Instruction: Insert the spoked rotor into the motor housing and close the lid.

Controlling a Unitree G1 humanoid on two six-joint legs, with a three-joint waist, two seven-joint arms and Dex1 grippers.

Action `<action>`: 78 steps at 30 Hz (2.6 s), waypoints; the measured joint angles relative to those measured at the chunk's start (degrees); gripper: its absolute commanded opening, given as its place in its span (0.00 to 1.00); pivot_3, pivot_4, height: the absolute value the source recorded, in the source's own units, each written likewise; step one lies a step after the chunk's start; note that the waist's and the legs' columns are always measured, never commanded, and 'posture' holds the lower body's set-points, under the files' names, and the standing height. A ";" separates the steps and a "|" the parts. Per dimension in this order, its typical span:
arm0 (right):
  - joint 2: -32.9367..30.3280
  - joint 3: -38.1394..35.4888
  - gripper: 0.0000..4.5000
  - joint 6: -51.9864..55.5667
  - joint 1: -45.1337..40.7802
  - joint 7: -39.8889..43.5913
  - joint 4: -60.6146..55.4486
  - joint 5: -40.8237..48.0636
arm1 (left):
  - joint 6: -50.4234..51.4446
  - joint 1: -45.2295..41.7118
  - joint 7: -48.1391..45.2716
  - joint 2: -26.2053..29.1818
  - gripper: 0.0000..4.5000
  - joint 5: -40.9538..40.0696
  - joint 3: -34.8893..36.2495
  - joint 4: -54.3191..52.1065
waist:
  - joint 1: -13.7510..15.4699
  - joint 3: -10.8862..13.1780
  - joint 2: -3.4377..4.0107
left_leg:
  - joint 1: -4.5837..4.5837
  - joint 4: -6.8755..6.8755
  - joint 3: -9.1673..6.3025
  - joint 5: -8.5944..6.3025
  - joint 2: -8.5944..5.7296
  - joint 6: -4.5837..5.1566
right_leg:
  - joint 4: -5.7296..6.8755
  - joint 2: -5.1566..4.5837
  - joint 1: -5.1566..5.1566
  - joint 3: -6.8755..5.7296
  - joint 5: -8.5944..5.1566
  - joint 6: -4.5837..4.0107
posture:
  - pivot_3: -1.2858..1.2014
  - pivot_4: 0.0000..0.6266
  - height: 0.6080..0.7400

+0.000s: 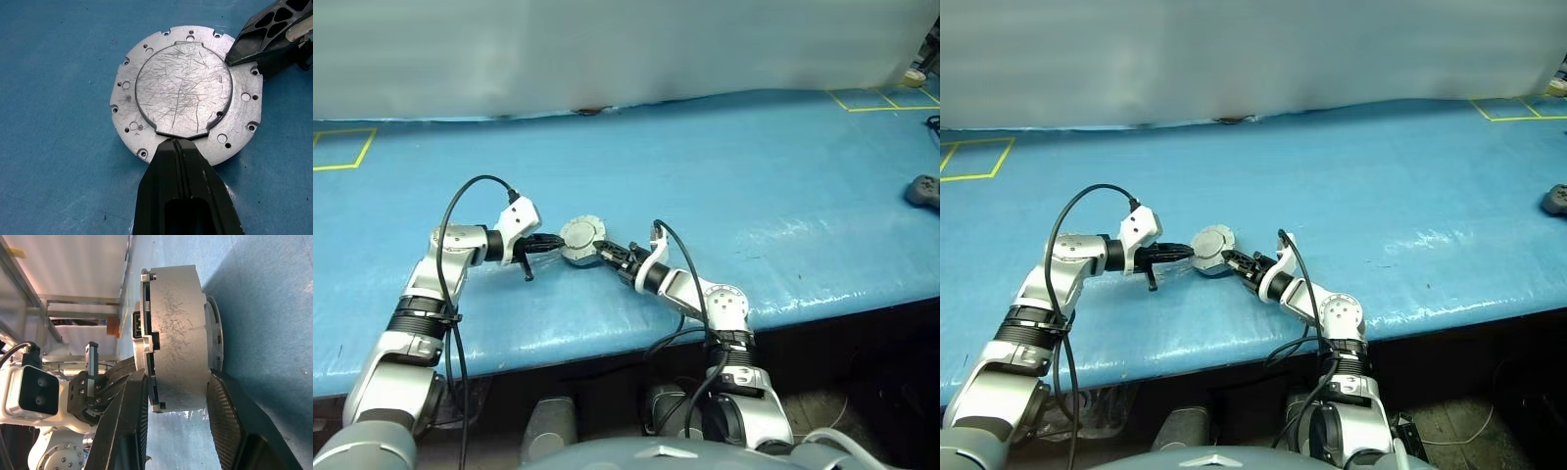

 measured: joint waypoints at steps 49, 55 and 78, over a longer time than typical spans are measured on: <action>0.00 0.80 0.28 -3.38 0.20 -0.39 -0.49 -1.74 | -4.60 -1.27 2.32 -1.16 0.00 1.79 0.06 3.37 | -0.40 -0.13 0.14 | -0.02 -0.01 0.01 0.01 -0.01 0.02 | -0.04 -0.01 0.01 0.02 0.01 0.02 | 0.52 0.24 1.00; 0.00 0.80 0.28 -3.08 0.56 -0.40 -0.63 -1.30 | -4.62 -1.28 2.30 -1.16 0.00 1.78 0.06 3.36 | -0.41 -0.13 0.15 | -0.02 -0.01 0.02 0.01 -0.01 0.02 | -0.04 -0.01 0.01 0.03 0.01 0.02 | 0.52 0.24 1.00; 0.04 1.43 0.28 -0.76 2.88 0.90 -2.64 -0.03 | -4.60 -1.23 2.29 -0.92 0.00 1.65 0.13 3.27 | -0.47 -0.13 0.15 | -0.08 -0.03 0.02 0.01 0.00 0.02 | -0.09 -0.01 -0.05 0.02 0.01 0.02 | 0.52 0.24 1.00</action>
